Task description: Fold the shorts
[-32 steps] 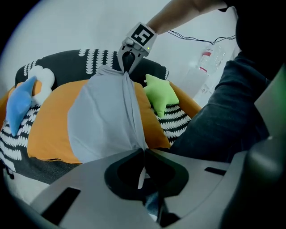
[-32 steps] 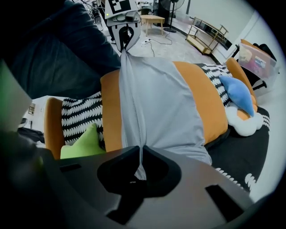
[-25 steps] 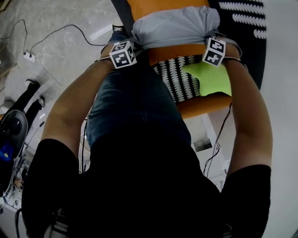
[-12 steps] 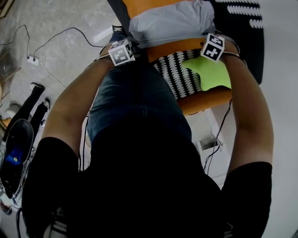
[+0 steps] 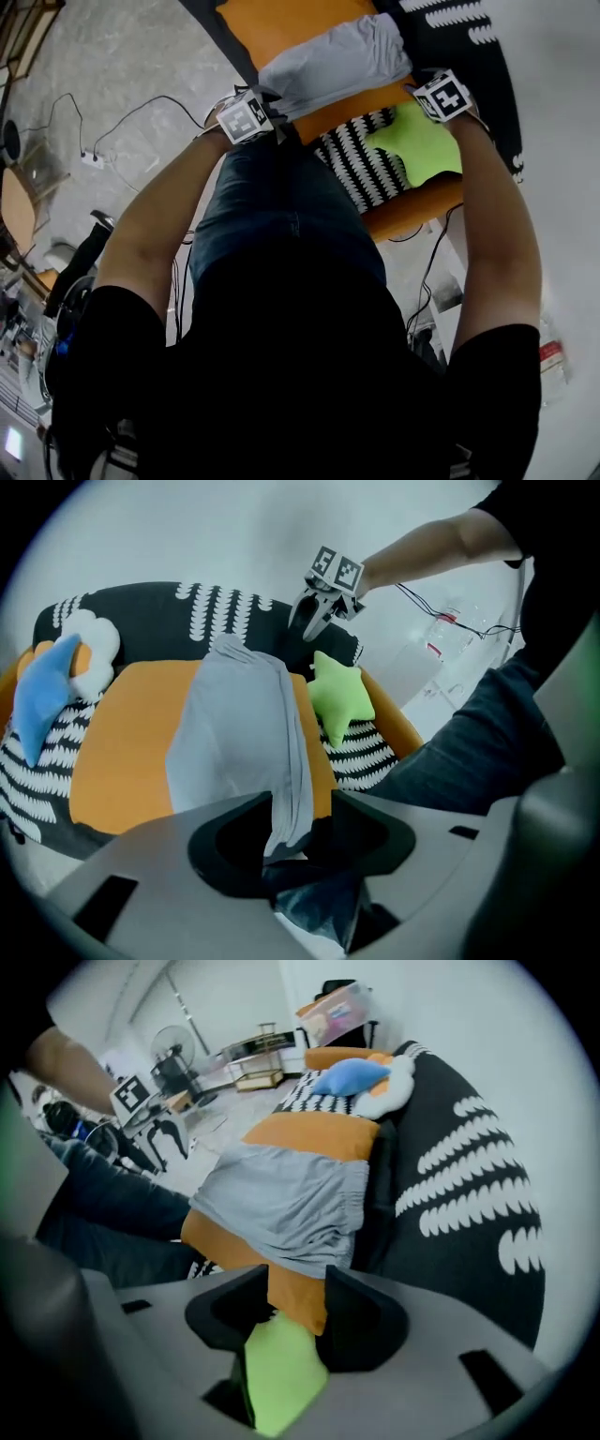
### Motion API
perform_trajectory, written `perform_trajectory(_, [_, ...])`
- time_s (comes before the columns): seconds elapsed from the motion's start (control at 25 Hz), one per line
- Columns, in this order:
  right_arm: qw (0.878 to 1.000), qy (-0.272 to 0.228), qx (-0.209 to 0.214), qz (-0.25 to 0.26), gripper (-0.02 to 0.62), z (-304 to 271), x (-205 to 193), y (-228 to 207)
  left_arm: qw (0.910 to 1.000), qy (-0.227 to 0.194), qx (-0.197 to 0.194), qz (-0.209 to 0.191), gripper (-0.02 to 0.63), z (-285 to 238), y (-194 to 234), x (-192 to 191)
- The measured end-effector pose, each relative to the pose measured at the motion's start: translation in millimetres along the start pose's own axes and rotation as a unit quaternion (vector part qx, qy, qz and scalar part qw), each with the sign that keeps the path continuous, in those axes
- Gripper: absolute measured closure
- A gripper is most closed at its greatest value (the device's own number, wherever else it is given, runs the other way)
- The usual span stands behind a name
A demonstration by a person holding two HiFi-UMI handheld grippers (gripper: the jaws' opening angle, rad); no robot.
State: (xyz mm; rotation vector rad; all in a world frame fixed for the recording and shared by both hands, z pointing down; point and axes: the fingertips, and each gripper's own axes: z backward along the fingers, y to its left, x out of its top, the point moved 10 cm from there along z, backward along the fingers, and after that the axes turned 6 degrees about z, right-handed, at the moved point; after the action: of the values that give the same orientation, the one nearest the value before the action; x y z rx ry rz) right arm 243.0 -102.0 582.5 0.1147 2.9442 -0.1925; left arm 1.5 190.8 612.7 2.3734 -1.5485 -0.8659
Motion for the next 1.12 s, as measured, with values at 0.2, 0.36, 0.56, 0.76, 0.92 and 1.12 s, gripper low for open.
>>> perform_trajectory(0.2, [0.990,-0.041,-0.024,-0.132,0.395,3.3,-40.3,-14.1,0.9997,0.003,-0.003,-0.025,0.385,1.8,15.0,53.5])
perform_trajectory(0.36, [0.970,-0.086,-0.022,-0.228,0.388,-1.6,-63.8,-3.6,0.9989,0.001,-0.009,-0.047,0.385,2.0,35.2,100.5])
perform_trajectory(0.56, [0.936,-0.158,-0.008,-0.315,0.362,-13.6,-67.1,-2.7,0.9969,0.011,-0.013,-0.077,0.385,-6.7,67.5,153.8])
perform_trajectory(0.76, [0.898,-0.188,-0.017,-0.398,0.353,-29.4,-65.0,-2.3,0.9913,0.034,-0.020,-0.126,0.383,-24.8,103.9,197.6])
perform_trajectory(0.92, [0.859,-0.226,-0.007,-0.460,0.306,-44.4,-57.4,5.0,0.9892,0.040,-0.031,-0.138,0.379,-36.2,127.8,227.4])
perform_trajectory(1.12, [0.796,-0.277,-0.004,-0.539,0.198,-60.2,-45.5,11.1,0.9915,0.033,-0.036,-0.120,0.368,-51.2,145.2,251.1])
